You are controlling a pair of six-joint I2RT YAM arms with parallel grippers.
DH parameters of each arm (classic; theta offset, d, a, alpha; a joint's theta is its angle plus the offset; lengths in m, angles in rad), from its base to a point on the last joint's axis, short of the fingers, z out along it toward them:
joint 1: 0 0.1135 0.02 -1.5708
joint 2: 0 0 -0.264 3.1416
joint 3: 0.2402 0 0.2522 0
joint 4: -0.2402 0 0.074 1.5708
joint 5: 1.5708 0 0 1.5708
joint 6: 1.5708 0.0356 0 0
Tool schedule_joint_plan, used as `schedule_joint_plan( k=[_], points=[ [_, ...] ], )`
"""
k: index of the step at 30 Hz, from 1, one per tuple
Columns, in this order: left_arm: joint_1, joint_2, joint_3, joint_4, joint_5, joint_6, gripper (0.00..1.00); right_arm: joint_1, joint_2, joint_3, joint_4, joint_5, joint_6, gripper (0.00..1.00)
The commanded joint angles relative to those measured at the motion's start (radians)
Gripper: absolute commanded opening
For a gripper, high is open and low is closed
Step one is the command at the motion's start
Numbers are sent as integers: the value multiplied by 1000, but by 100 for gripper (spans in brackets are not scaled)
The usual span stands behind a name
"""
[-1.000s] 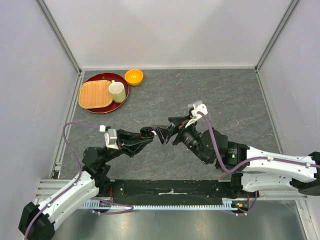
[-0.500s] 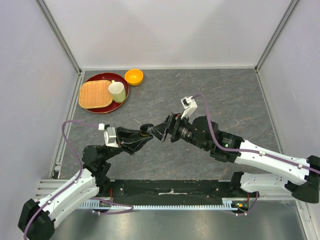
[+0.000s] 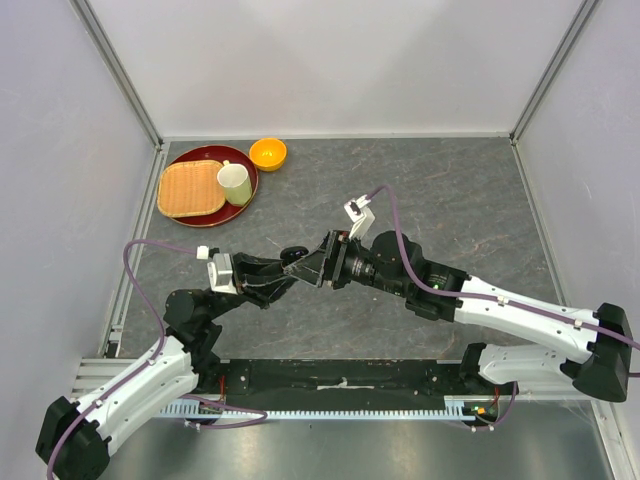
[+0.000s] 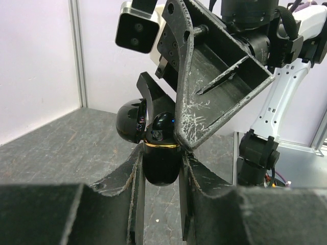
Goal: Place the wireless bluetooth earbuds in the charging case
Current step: Place the earbud in the charging case.
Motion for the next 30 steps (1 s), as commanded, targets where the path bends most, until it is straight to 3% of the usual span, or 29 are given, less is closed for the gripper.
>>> schedule_joint_plan(
  k=[1, 2, 6, 15, 23, 30],
  points=[
    [0, -5, 42, 49, 26, 34, 2, -10, -16, -30, 94, -34, 40, 74],
    [0, -7, 38, 49, 26, 32, 2, -13, -22, -36, 119, -34, 45, 79],
    [0, -8, 31, 46, 21, 32, 2, -23, -44, -53, 147, -31, 66, 80],
    [0, -5, 29, 48, 24, 29, 2, -34, -25, -53, 171, -51, 92, 75],
    [-2, -4, 31, 46, 13, 32, 2, -36, 41, -19, 168, -141, 96, 63],
    [0, 6, 38, 48, 13, 34, 2, -36, 53, -19, 166, -143, 88, 40]
  ],
)
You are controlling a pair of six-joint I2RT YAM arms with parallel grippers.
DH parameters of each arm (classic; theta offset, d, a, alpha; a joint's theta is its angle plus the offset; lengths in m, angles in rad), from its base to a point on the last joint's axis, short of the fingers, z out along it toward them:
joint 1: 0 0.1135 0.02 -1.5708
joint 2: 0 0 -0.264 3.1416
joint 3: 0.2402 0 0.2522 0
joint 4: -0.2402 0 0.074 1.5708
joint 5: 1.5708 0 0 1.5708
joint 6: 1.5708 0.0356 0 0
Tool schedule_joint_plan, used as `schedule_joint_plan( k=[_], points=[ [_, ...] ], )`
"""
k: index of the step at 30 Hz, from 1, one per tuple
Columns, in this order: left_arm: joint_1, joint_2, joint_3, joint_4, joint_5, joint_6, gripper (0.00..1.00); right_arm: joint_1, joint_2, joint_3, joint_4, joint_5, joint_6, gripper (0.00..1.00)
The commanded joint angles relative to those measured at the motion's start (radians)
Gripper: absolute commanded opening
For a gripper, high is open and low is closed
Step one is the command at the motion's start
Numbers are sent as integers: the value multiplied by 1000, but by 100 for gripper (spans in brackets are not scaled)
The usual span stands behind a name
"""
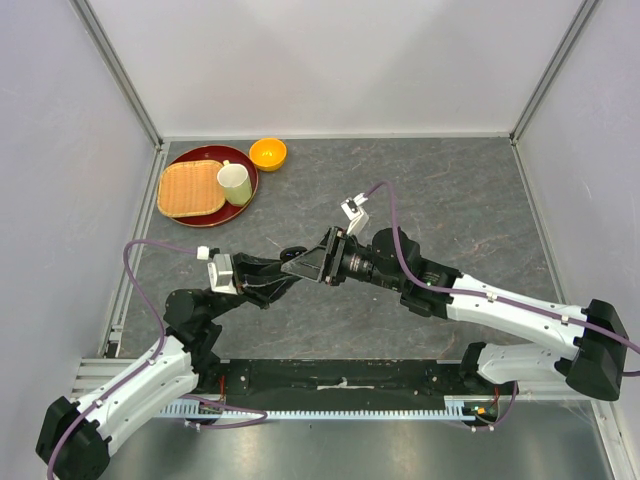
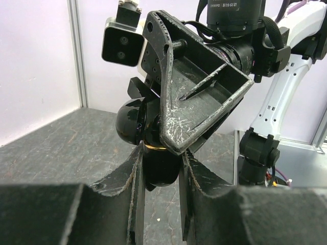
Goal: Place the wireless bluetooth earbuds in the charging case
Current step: Place the earbud in the charging case.
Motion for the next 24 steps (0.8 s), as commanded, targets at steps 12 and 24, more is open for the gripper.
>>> schedule_joint_plan(
  k=[12, 24],
  points=[
    [-1, 13, 35, 51, -1, 2, 5, 3, 54, 79, -50, -47, -70, 25],
    [-3, 21, 38, 45, 7, -15, 8, 2, 76, 143, -179, -28, -142, 24]
  ],
)
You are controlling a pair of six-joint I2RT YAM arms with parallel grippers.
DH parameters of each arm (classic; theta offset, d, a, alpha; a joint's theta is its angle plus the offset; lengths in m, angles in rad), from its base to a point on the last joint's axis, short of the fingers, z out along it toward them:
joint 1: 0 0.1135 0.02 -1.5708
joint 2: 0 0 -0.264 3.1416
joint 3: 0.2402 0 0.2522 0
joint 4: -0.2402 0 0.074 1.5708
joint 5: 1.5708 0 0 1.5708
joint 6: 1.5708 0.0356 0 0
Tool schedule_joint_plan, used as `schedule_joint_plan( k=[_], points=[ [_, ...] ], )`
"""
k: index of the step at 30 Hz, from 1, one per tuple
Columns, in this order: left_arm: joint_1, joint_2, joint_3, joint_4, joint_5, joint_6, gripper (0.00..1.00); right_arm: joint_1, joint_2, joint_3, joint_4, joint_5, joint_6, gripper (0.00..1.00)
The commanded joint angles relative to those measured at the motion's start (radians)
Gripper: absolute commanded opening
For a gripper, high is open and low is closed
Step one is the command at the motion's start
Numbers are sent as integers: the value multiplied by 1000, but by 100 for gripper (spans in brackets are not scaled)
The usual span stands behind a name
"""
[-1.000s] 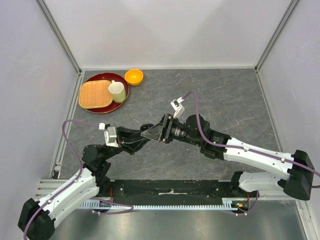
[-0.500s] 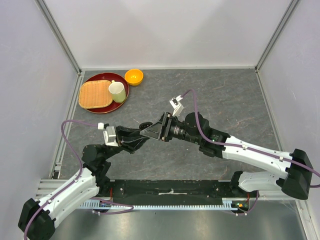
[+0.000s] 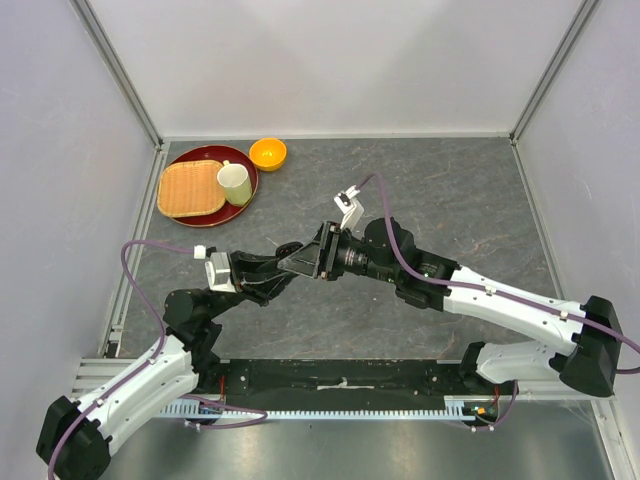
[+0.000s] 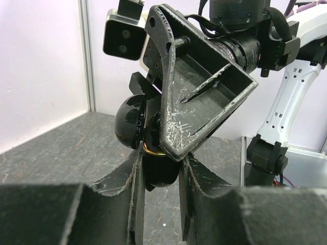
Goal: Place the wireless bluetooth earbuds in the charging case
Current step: Place the earbud in the charging case.
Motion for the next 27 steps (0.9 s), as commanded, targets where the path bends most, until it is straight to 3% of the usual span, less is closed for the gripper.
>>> schedule_joint_plan(
  k=[1, 4, 5, 7, 12, 13, 18, 21, 24, 27],
  points=[
    [-8, 13, 38, 21, 32, -15, 6, 13, 36, 52, -77, -10, -77, 24],
    [-10, 11, 38, 17, 26, -11, 2, 13, 42, 69, -115, -13, -102, 31],
    [-10, 8, 38, 8, 11, -11, 2, 13, 39, 72, -114, -13, -112, 45],
    [-10, -7, 29, -26, -26, -5, 2, 12, 27, 74, -109, -10, -125, 64],
    [-8, -61, -29, -35, -116, -6, 2, 13, -28, 75, -106, 80, -165, 83],
    [-10, -82, -47, -51, -135, -5, 2, 13, -51, 77, -106, 93, -172, 91],
    [-8, -186, -93, -140, -219, 8, 2, 4, -125, 71, -118, 184, -227, 96],
    [-8, -310, -98, -288, -285, 40, 2, -5, -181, 69, -129, 260, -255, 95],
    [-8, -450, -86, -475, -345, 77, 2, -36, -209, 78, -212, 411, -246, 91],
    [-8, -593, -64, -621, -385, 100, 2, -115, -112, 121, -371, 472, -212, 84]
  ],
)
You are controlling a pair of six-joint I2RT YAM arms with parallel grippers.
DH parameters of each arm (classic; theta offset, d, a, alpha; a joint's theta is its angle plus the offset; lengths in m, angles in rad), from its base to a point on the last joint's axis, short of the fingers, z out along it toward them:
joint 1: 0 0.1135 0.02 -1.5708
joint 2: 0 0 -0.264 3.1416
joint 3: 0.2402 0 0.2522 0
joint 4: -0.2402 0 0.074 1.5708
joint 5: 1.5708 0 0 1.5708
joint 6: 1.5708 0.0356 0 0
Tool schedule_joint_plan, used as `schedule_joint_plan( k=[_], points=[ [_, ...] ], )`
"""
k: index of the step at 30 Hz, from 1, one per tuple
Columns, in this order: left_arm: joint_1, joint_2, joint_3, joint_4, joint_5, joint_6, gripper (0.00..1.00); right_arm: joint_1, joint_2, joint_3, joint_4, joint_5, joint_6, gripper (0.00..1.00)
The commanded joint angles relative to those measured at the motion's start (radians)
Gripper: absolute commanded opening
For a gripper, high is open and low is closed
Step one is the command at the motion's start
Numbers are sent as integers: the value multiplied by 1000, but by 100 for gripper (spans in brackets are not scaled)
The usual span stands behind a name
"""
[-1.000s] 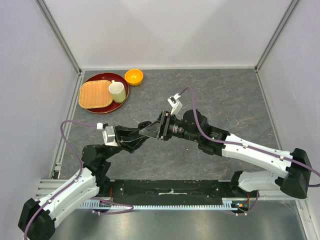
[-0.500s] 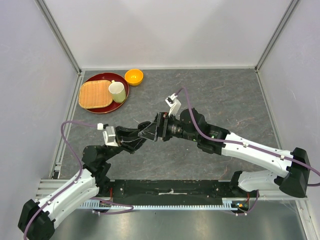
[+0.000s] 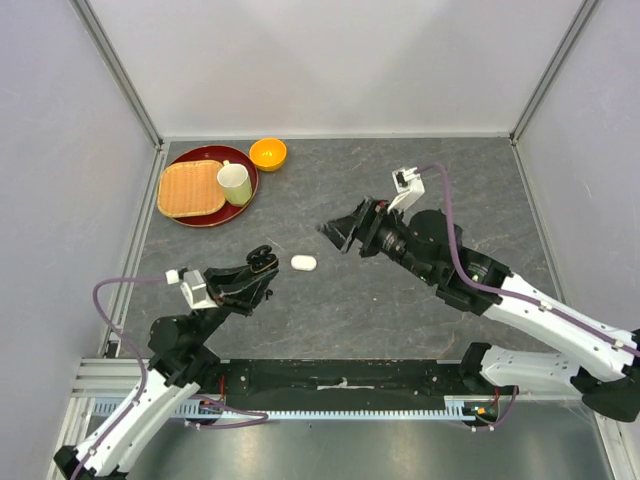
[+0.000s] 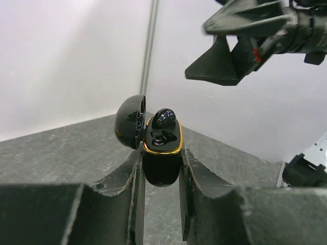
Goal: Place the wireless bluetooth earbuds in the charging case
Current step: Pick up the earbud from the center of the board.
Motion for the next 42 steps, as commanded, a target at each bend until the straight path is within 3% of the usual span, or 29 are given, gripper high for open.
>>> schedule_joint_plan(
  k=[1, 4, 9, 21, 34, 42],
  points=[
    [0, -183, 41, -248, -108, 74, 2, -97, 124, 68, -198, 147, 15, 81],
    [0, -211, 110, -366, -70, 93, 2, -124, 271, 90, -225, 107, 43, 73],
    [0, -211, 195, -382, -7, 117, 2, -117, 503, 143, -216, 27, 176, 64],
    [0, -142, 396, -377, 107, 192, 2, 26, 857, 373, -205, 0, 356, 59],
    [0, -76, 445, -374, 99, 245, 2, 84, 1025, 482, -214, 9, 515, 50],
    [0, -73, 437, -376, -2, 268, 2, 95, 1060, 502, -243, 49, 554, 48]
  ],
)
